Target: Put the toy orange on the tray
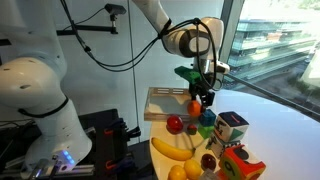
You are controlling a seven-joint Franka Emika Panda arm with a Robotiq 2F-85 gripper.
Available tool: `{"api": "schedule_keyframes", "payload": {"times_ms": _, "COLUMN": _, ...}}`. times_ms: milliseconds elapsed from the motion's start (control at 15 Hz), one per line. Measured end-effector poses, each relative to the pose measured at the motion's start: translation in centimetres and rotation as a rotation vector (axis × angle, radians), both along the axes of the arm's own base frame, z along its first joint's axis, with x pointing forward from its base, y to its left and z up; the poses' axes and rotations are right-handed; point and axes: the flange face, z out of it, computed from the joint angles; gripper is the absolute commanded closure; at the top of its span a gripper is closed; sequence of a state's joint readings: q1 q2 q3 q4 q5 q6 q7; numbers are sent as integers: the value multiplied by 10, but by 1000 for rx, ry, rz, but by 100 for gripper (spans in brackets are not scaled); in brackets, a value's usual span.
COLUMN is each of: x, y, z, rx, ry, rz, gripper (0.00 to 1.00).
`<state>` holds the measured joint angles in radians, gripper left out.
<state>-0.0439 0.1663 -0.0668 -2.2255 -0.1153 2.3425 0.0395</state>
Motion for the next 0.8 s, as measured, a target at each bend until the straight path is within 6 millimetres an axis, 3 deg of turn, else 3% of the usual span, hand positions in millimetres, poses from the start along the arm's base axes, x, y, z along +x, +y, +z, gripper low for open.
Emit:
{"api": "schedule_keyframes", "payload": {"times_ms": 467, "x": 16, "y": 43, "z": -14, "rx": 1, "ry": 13, "rz": 31, "gripper": 47}}
{"api": "schedule_keyframes", "payload": {"times_ms": 800, "x": 21, "y": 58, "z": -33, "rx": 0, "ry": 40, "rz": 31, "gripper": 47}}
